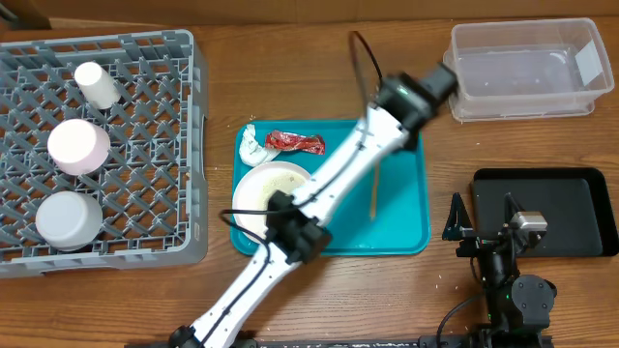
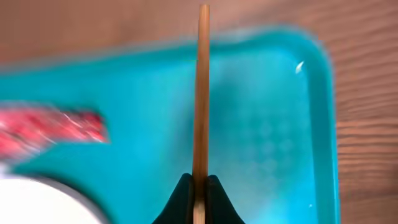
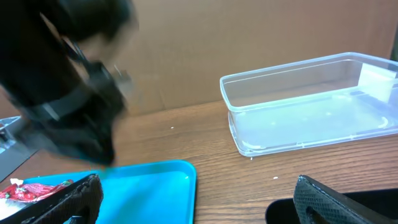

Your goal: Sort waste into correct bins and load items into the dishwasher

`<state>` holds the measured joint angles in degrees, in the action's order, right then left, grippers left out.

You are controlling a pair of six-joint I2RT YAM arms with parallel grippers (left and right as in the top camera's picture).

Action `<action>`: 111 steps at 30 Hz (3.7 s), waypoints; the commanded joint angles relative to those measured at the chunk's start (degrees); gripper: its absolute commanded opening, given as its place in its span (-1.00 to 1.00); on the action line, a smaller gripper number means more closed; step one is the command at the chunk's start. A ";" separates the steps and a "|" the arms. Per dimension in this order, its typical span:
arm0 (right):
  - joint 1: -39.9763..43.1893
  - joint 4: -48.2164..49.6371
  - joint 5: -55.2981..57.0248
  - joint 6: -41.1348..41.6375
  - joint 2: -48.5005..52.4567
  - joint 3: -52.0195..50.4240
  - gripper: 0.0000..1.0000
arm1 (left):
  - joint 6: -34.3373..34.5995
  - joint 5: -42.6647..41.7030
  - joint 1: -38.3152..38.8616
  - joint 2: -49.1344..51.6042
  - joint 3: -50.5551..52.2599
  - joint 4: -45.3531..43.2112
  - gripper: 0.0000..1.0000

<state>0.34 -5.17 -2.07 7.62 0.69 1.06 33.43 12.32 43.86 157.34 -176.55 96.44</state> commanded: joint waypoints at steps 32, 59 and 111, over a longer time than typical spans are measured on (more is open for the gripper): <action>0.04 0.37 0.70 -0.20 -0.52 -0.61 0.99 | -36.41 -30.53 -59.65 -17.94 16.57 -5.81 -0.92; 0.04 0.35 0.70 -0.20 -0.52 -0.61 0.99 | -37.68 -26.51 -56.30 -17.97 29.27 -12.39 -0.56; 0.04 0.37 0.70 -0.20 -0.52 -0.61 0.99 | -8.59 -6.14 -24.30 -35.45 20.37 0.37 0.16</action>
<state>0.36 -5.15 -2.07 7.64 0.69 1.06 18.26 0.01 25.21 132.60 -153.49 96.51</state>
